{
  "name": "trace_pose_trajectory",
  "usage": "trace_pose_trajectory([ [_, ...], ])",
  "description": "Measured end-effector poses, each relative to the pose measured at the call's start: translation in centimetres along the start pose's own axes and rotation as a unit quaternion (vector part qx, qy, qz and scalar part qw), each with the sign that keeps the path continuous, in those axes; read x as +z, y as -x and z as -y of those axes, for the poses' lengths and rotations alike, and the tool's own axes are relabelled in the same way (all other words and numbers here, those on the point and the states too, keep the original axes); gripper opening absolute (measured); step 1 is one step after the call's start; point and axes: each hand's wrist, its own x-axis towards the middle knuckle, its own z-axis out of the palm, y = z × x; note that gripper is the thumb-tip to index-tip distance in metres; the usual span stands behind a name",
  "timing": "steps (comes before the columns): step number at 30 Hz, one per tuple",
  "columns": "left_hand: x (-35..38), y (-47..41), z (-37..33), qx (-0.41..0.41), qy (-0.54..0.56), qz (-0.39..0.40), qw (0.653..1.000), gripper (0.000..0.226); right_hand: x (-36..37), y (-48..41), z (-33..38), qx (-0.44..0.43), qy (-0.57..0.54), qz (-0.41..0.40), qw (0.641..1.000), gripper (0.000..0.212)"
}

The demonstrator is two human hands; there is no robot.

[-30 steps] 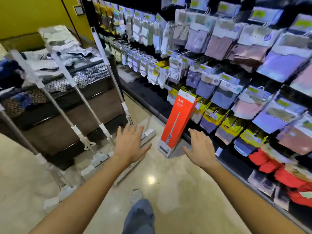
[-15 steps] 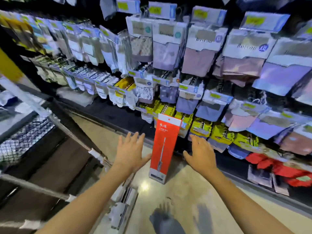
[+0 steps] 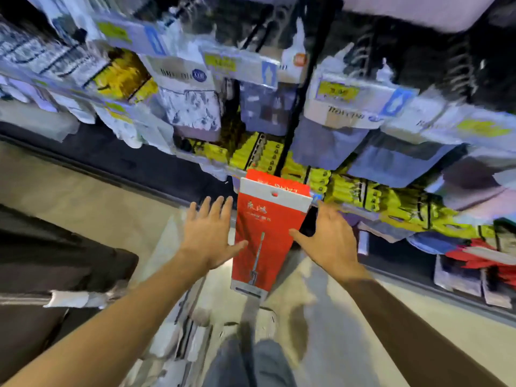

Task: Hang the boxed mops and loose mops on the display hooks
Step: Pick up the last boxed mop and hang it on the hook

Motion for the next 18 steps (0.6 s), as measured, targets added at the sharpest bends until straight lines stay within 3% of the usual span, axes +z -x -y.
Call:
trace_pose_trajectory([
  [4, 5.7, -6.6, 0.5, 0.01, 0.032, 0.026, 0.999, 0.108, 5.1, -4.7, -1.8, 0.048, -0.162, 0.02, 0.985, 0.102],
  [7, 8.6, -10.3, 0.9, 0.036, 0.155, 0.036, 0.987, 0.107, 8.8, -6.5, -2.6, 0.049, -0.295, -0.05, 0.953, 0.114],
  [9, 10.1, -12.3, 1.3, 0.058, 0.275, 0.063, 0.958, 0.104, 10.7, -6.9, -2.9, 0.046, -0.372, -0.096, 0.922, 0.107],
  [13, 12.0, -14.4, 1.3, 0.056, 0.42, 0.086, 0.902, 0.092, 12.7, -8.0, -2.8, 0.044, -0.531, -0.073, 0.843, 0.113],
  [18, 12.4, -14.7, 1.3, 0.059, 0.485, 0.093, 0.867, 0.091, 13.4, -8.4, -2.4, 0.062, -0.557, -0.094, 0.823, 0.099],
])
